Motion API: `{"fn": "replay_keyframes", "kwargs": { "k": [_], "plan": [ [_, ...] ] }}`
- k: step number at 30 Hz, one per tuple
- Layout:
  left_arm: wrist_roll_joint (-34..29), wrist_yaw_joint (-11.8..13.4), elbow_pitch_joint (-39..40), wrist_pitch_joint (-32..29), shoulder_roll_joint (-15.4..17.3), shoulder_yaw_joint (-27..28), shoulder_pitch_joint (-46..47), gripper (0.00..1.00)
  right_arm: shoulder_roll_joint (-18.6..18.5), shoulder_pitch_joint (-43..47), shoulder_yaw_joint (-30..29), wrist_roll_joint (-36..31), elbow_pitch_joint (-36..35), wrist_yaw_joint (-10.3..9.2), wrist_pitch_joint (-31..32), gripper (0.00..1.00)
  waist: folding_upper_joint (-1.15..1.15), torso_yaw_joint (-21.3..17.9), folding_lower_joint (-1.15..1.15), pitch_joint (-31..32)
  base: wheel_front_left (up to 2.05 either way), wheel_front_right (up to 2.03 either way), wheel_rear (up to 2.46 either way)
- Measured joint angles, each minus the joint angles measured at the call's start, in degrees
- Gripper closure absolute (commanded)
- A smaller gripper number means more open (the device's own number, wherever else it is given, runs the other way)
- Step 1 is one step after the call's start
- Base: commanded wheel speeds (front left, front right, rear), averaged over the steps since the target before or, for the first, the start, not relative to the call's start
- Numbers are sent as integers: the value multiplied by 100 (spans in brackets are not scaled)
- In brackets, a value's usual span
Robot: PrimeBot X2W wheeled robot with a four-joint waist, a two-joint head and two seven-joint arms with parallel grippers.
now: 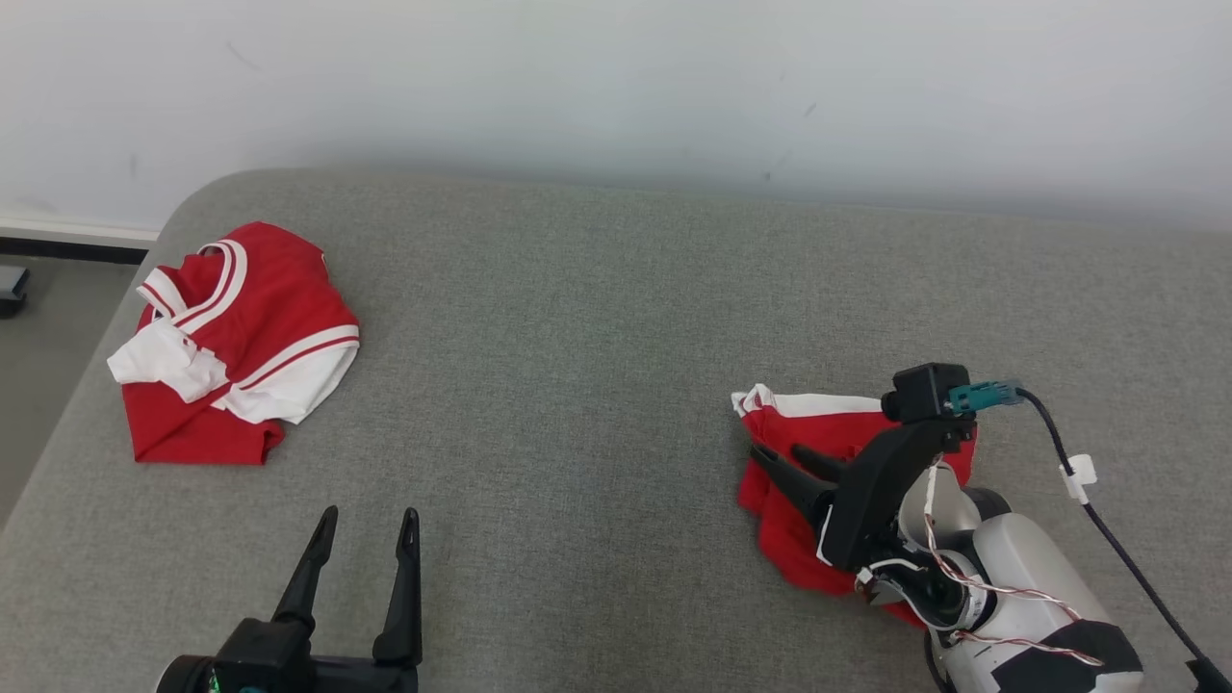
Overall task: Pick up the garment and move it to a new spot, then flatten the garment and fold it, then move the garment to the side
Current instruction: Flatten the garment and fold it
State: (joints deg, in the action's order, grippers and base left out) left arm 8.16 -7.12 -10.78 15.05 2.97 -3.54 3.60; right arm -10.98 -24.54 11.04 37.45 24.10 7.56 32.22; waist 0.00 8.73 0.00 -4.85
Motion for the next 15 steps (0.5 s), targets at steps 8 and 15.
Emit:
{"fn": "replay_keyframes", "kwargs": {
  "k": [8,15],
  "plan": [
    [-10,2,9,0,1,107,-110,0,-379,38,-158,288,-598,0,-811,0,0,-170,-1,149,0,0,0],
    [-62,2,71,0,18,205,-176,0,-832,322,-614,268,-1048,0,-1484,0,0,-367,-1,230,0,0,0]
  ]
}}
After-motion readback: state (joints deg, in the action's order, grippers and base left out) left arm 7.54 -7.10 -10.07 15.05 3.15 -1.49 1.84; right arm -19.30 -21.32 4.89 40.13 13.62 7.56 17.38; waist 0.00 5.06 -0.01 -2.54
